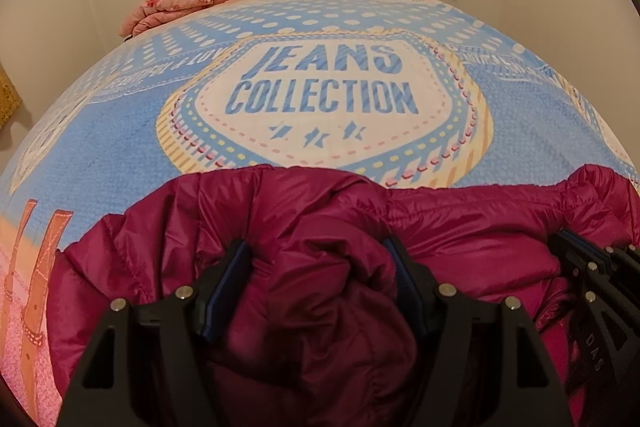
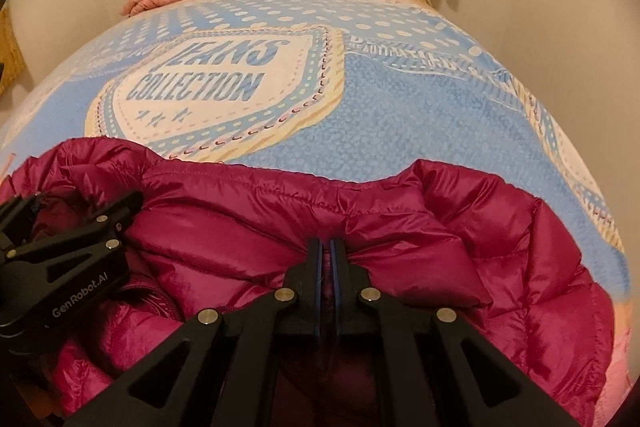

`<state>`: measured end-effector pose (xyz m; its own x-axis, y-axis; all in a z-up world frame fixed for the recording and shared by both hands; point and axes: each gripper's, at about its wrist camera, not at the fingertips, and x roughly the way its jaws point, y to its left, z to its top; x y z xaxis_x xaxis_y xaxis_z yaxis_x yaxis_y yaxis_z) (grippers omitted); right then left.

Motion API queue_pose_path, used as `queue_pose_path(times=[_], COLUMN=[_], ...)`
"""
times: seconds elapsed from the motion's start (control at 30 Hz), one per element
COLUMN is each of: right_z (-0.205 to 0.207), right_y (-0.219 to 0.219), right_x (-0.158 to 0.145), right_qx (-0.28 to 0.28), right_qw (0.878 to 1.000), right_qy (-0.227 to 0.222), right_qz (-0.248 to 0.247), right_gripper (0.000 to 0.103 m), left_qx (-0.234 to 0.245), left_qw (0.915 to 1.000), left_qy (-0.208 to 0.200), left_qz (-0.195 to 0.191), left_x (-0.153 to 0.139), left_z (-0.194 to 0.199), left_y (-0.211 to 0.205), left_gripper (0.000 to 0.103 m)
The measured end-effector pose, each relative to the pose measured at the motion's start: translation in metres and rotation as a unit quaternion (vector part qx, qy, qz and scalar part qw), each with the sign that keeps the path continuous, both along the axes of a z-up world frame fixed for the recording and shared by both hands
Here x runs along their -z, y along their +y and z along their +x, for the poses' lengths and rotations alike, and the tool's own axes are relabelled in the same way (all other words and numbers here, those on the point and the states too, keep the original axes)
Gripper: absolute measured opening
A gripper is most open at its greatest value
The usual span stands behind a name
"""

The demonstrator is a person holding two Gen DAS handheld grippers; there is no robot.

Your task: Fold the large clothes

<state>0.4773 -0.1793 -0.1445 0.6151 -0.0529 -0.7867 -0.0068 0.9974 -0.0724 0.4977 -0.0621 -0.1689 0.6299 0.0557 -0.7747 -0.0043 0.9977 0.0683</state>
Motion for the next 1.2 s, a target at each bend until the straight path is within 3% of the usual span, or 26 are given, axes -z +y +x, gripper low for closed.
queue_pose_path(times=[0.17,0.27,0.37,0.53,0.63,0.8,0.93,0.97,1.03,1.07,1.1,1.2], right_z=[-0.008,-0.045,-0.078,-0.164,-0.227,-0.335,-0.399,-0.416,-0.444,-0.458,-0.473,-0.499], right_y=[0.006,-0.005,-0.021,-0.053,-0.069,-0.088,-0.098,-0.101,-0.103,-0.105,-0.107,-0.106], right_x=[-0.012,-0.049,-0.072,-0.099,-0.111,-0.114,-0.106,-0.104,-0.103,-0.101,-0.100,-0.090], right_qx=[-0.001,0.006,0.010,0.020,0.032,0.049,0.070,0.076,0.082,0.087,0.092,0.082], right_qw=[1.000,0.997,0.996,0.991,0.988,0.985,0.985,0.984,0.982,0.981,0.979,0.979], right_qy=[0.004,-0.071,-0.077,-0.089,-0.101,-0.110,-0.097,-0.097,-0.100,-0.104,-0.113,-0.109], right_qz=[-0.029,0.003,0.044,0.101,0.114,0.124,0.124,0.127,0.135,0.137,0.140,0.148], right_gripper=[0.004,0.004,0.004,0.004,0.004,0.005,0.006,0.009,0.032,0.063,0.081,0.081], left_qx=[0.010,0.039,0.052,0.086,0.105,0.133,0.126,0.127,0.130,0.132,0.135,0.144], left_qw=[0.9998,0.9976,0.9940,0.9870,0.9842,0.9779,0.9758,0.9745,0.9709,0.9698,0.9701,0.9715], left_qy=[0.016,0.000,-0.019,-0.063,-0.079,-0.091,-0.086,-0.084,-0.079,-0.076,-0.075,-0.080], left_qz=[-0.011,-0.058,-0.094,-0.121,-0.119,-0.134,-0.157,-0.165,-0.185,-0.191,-0.188,-0.170], left_x=[-0.007,-0.027,-0.050,-0.092,-0.102,-0.093,-0.077,-0.075,-0.070,-0.067,-0.065,-0.058], left_z=[-0.003,-0.025,-0.056,-0.137,-0.182,-0.266,-0.324,-0.332,-0.354,-0.363,-0.373,-0.402], left_y=[0.005,0.021,0.043,0.089,0.110,0.147,0.172,0.175,0.186,0.190,0.192,0.190], left_gripper=[0.076,0.076,0.076,0.077,0.086,0.089,0.089,0.089,0.089,0.089,0.089,0.090])
